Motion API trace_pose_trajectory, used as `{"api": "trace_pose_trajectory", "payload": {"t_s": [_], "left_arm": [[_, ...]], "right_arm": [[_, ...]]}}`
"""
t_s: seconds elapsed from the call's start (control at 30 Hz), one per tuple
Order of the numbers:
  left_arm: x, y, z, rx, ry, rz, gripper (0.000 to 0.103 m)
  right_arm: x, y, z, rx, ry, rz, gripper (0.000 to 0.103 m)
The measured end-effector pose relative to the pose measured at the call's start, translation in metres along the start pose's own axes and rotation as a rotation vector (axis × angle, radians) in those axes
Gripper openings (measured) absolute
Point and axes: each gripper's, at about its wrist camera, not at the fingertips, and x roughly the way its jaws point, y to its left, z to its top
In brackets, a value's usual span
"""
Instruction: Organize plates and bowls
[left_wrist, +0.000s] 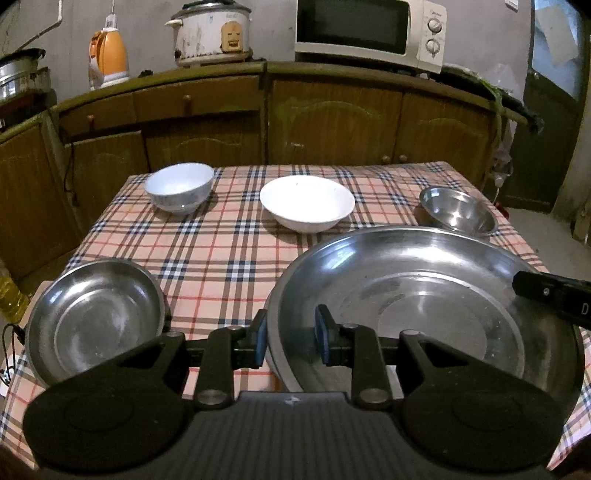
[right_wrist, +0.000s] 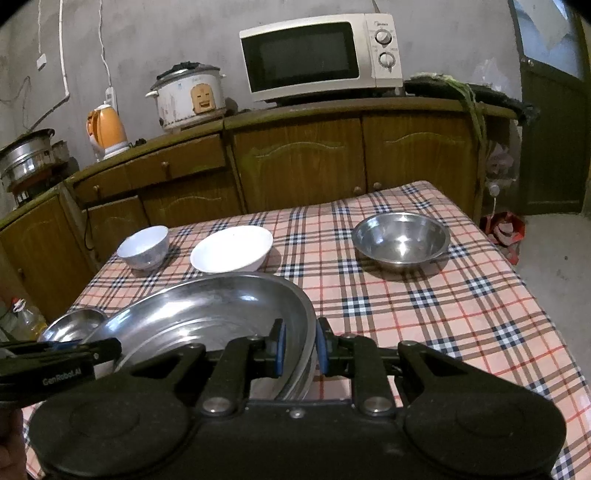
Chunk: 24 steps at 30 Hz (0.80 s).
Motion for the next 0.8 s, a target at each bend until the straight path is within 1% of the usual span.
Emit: {"api": "trace_pose_trajectory", "payload": {"t_s": [0.5, 0.63, 0.8], "left_arm": [[0.033, 0.007, -0.013, -0.005, 0.081, 0.004, 0.027], [0.043, 0.009, -0.013, -0.003, 0.081, 0.014, 0.027], [0.059, 0.013, -0.01, 0.006, 0.069, 0.036, 0.028]], "right_arm": [[0.035, -0.003, -0.016, 0.014, 0.08, 0.004, 0.024], [0.049, -0.001, -0.018, 0.001, 0.088, 0.003, 0.024], [0.07, 0.005, -0.017, -0.03, 0.079, 0.001, 0.024]]}}
